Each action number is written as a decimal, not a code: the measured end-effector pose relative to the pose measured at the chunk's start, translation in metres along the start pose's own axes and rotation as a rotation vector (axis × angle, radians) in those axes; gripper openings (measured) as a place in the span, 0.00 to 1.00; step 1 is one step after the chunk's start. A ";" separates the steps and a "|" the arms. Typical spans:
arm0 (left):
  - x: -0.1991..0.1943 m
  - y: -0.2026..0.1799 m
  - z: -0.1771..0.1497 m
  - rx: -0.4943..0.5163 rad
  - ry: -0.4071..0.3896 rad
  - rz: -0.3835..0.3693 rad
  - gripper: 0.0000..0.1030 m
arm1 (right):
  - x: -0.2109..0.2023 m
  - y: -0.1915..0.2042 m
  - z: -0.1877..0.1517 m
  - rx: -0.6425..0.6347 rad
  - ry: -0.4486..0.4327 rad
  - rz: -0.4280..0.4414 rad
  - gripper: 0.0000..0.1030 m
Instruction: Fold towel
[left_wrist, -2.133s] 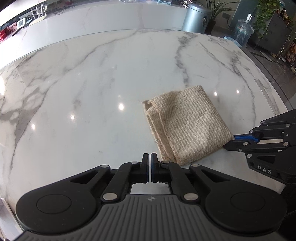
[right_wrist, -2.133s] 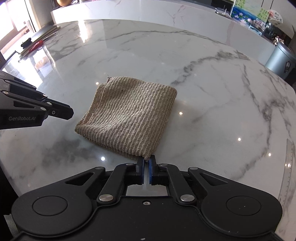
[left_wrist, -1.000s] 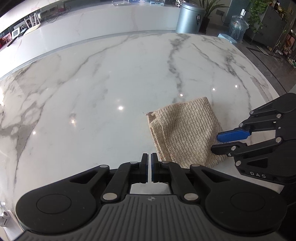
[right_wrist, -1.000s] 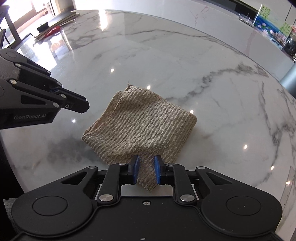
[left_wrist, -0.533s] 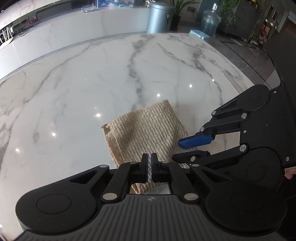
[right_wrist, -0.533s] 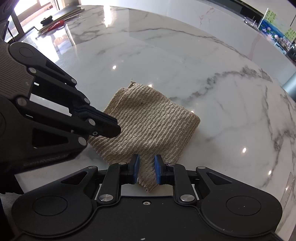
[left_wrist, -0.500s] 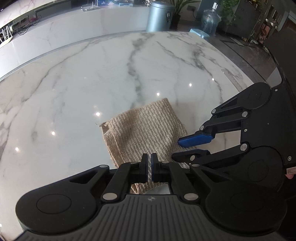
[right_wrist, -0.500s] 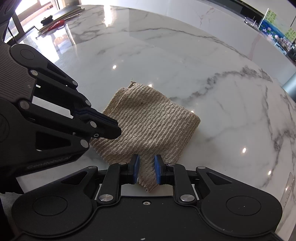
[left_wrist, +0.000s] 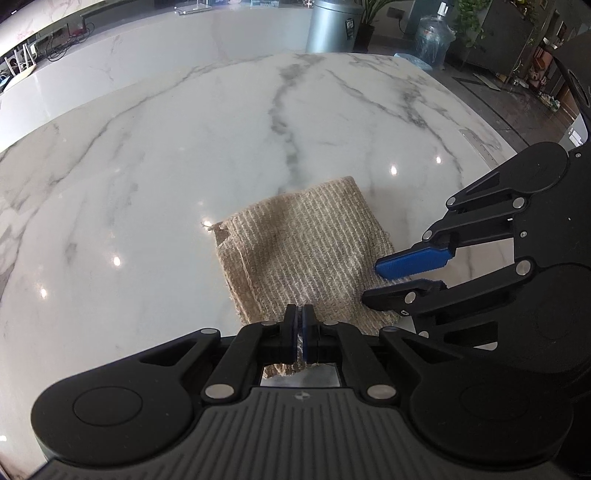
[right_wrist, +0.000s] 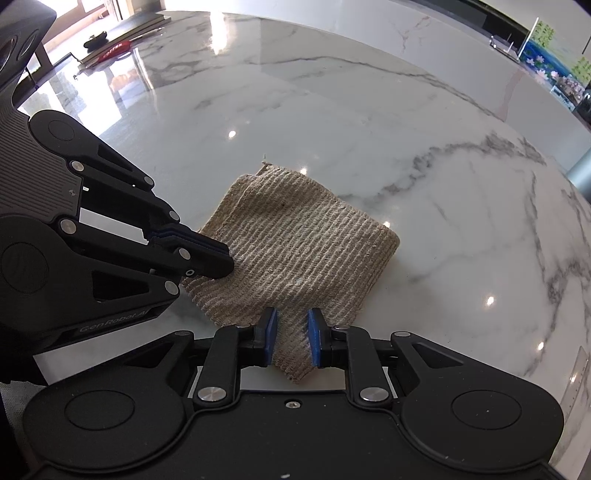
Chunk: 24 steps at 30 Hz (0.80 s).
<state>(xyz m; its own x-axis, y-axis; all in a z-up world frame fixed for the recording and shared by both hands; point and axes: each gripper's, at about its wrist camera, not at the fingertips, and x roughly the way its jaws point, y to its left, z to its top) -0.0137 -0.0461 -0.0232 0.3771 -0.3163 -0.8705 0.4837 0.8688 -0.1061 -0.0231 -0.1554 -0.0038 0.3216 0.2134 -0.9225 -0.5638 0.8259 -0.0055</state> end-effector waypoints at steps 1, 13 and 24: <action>0.001 -0.001 0.002 0.002 -0.001 0.003 0.01 | 0.000 -0.002 0.000 0.001 0.000 -0.002 0.16; 0.017 -0.012 0.026 -0.006 -0.009 0.016 0.01 | -0.004 -0.042 -0.008 0.009 0.002 -0.018 0.16; -0.003 -0.010 0.020 -0.058 -0.025 0.065 0.16 | -0.039 -0.043 -0.031 0.083 -0.059 -0.013 0.40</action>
<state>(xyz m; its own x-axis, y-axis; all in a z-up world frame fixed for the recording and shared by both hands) -0.0041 -0.0616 -0.0104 0.4264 -0.2674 -0.8641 0.4110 0.9083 -0.0783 -0.0349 -0.2160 0.0204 0.3735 0.2309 -0.8984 -0.4953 0.8685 0.0173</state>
